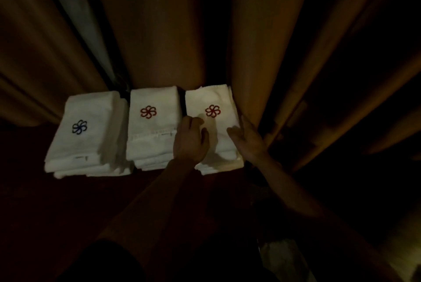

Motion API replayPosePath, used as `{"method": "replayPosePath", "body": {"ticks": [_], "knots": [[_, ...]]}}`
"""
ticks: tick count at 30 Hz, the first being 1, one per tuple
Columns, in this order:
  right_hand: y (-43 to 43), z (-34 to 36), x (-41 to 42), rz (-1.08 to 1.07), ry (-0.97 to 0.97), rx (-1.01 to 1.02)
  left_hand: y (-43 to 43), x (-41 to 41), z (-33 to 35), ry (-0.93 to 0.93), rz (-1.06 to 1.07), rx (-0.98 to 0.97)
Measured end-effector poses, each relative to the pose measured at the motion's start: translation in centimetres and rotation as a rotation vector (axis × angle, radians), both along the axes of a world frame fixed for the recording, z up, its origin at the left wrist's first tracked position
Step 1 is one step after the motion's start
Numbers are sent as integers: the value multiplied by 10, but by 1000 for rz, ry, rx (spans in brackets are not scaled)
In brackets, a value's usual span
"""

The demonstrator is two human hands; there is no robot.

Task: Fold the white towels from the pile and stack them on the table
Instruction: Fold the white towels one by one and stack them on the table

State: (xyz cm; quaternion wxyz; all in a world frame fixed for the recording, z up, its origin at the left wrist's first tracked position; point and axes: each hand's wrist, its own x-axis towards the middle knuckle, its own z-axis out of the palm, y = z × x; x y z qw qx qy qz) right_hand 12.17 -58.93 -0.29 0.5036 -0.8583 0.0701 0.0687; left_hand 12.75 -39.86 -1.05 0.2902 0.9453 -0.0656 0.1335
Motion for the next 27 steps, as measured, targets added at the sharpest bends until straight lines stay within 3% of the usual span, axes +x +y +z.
{"method": "replayPosePath", "body": {"ticks": [7,15,21,27], "knots": [[3,-23,-37,-7,-112,9,15,-50,-8,8,42,-47],[8,-29,-43,-24,-102,17,19,-73,-29,416,188,82],[10,-33,-47,-118,-1,2,8,-66,-39,584,193,-232],[7,-35,-45,-112,-32,10,1,-64,-34,517,249,-267]]}}
